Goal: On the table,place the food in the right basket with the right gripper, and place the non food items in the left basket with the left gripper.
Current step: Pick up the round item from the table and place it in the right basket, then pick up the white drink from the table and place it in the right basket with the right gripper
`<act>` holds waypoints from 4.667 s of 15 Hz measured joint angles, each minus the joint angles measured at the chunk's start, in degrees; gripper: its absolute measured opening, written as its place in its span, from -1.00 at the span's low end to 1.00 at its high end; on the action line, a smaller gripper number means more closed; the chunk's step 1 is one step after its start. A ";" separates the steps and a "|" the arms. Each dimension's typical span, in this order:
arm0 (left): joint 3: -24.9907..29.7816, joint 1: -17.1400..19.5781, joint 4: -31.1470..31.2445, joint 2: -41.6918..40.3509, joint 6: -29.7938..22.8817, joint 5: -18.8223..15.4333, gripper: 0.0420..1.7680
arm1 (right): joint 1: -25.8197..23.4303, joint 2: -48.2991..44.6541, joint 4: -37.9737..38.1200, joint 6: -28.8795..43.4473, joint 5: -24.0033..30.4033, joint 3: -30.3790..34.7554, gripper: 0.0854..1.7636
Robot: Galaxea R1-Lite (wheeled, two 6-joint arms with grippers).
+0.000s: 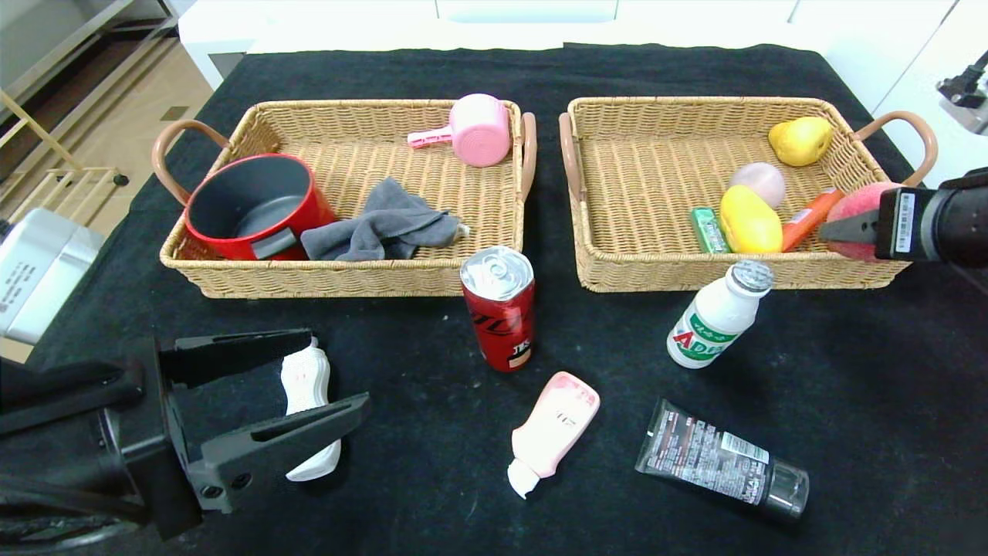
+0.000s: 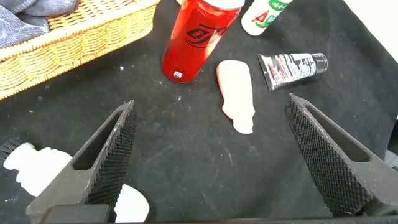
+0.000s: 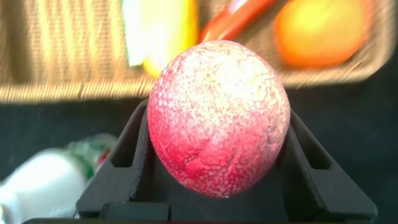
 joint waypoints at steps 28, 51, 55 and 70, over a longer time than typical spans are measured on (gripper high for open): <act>-0.28 1.13 -0.06 -0.38 0.89 0.06 0.94 | -4.00 4.29 -4.13 0.16 2.49 -3.47 0.85; -0.09 1.12 0.00 -0.27 1.22 0.00 0.94 | 24.17 -19.63 -26.42 -9.98 3.23 41.68 0.92; -0.06 1.16 -0.06 -0.33 1.22 0.00 0.94 | 24.55 -15.03 -34.88 -9.85 -0.16 41.84 0.92; -0.20 1.12 0.00 -1.27 1.29 0.00 0.94 | 24.25 -3.62 -50.81 -9.46 -4.02 41.02 0.93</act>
